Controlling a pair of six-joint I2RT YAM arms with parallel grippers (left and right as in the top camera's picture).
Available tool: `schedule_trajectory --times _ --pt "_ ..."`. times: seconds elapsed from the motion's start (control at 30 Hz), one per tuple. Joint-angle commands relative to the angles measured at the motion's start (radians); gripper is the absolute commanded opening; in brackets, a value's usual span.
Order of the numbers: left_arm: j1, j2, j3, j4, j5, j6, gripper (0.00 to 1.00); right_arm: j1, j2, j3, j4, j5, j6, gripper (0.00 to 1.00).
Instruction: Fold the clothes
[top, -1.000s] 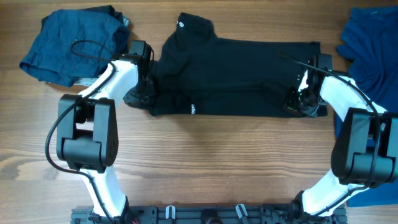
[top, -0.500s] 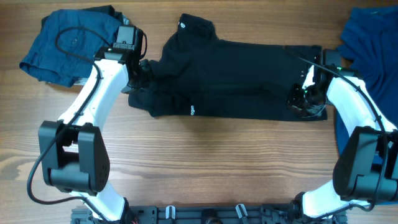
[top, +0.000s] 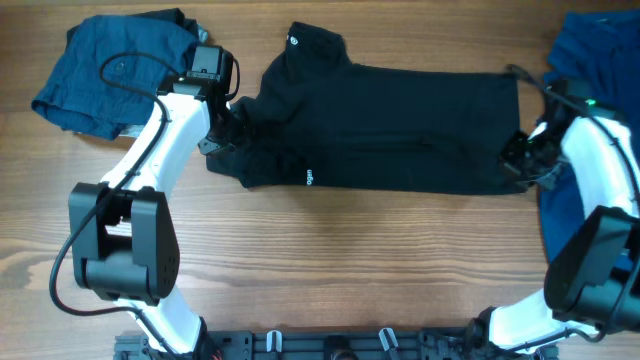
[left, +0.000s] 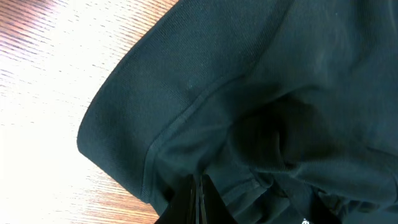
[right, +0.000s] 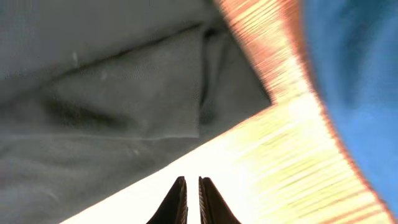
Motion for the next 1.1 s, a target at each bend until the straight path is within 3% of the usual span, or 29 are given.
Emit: schedule_trajectory --times 0.0,0.03,0.17,0.23,0.43,0.97,1.03,1.07 --pt "0.010 0.010 0.001 -0.003 0.011 0.005 0.04 -0.020 -0.013 0.036 -0.003 0.000 0.043 0.15" --pt "0.010 0.010 0.001 -0.009 0.011 0.005 0.04 -0.021 -0.013 0.034 0.003 0.003 0.052 0.22" --pt "0.010 0.010 0.001 -0.045 0.008 0.009 0.09 -0.027 -0.013 0.031 0.001 0.002 0.058 0.34" --pt "0.010 0.010 0.001 -0.061 0.008 0.009 0.10 -0.042 -0.013 0.015 0.003 -0.001 0.083 0.34" --pt "0.010 0.010 0.001 -0.069 0.007 0.009 0.17 -0.070 -0.013 -0.103 0.117 -0.066 0.099 0.34" --pt "0.010 0.010 0.001 -0.069 0.008 0.008 0.16 -0.070 -0.013 -0.259 0.388 -0.206 -0.006 0.29" --pt "0.010 0.010 0.001 -0.069 0.008 0.008 0.16 -0.070 -0.013 -0.259 0.398 -0.205 -0.009 0.25" --pt "0.010 0.010 0.001 -0.069 0.008 0.008 0.16 -0.070 -0.013 -0.259 0.401 -0.205 -0.009 0.17"
